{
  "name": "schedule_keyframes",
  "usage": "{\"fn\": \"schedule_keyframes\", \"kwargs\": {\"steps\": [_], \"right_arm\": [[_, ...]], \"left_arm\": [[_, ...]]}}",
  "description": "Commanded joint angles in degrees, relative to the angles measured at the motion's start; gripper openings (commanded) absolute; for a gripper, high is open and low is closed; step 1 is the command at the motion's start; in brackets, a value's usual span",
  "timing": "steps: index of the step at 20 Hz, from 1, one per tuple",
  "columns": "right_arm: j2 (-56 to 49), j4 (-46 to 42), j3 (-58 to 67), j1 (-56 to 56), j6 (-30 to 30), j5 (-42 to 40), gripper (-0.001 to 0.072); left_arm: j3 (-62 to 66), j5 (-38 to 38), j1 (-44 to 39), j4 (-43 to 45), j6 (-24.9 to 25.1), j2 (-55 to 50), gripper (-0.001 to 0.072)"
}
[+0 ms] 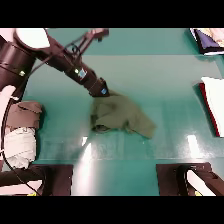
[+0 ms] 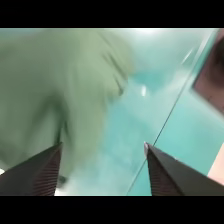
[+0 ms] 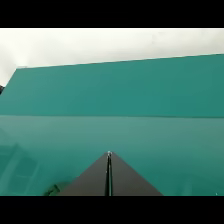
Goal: Fold the shirts.
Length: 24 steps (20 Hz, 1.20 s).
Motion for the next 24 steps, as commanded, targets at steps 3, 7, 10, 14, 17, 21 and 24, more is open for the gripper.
{"fn": "schedule_keyframes", "kwargs": {"steps": [3, 7, 10, 14, 17, 21, 24], "right_arm": [[-0.07, -0.26, 0.13, 0.02, 0.00, 1.16, 0.0019], [-1.44, -0.20, 0.13, 0.02, 0.02, 2.40, 0.0019], [-3.50, 0.00, 0.13, 0.07, 0.02, 6.16, 0.0019], [-5.01, 0.04, 0.13, 0.07, 0.02, 8.94, 0.0019], [-5.01, 0.00, -0.04, 0.07, 0.02, 8.96, 0.0019], [-5.01, -0.02, -0.04, 0.07, 0.02, 9.84, 0.0019], [-5.01, -0.02, -0.04, 0.07, 0.02, 11.10, 0.0019]], "left_arm": [[-12.68, 0.07, 2.84, 3.65, -4.24, 1.40, 0.0605], [-23.78, 10.23, -2.58, 3.72, -4.70, 3.02, 0.0606], [-27.52, 20.85, -7.30, 6.47, -5.25, 2.99, 0.0606], [-28.30, 22.80, -9.62, 11.50, -9.62, 0.04, 0.0606], [-28.30, 21.90, -9.62, 11.32, -9.84, -2.64, 0.0600], [-25.57, 19.28, -9.60, 11.28, -9.09, -1.18, 0.0026], [-16.15, 16.20, -9.60, 11.54, -7.37, 4.11, 0.0026]]}}
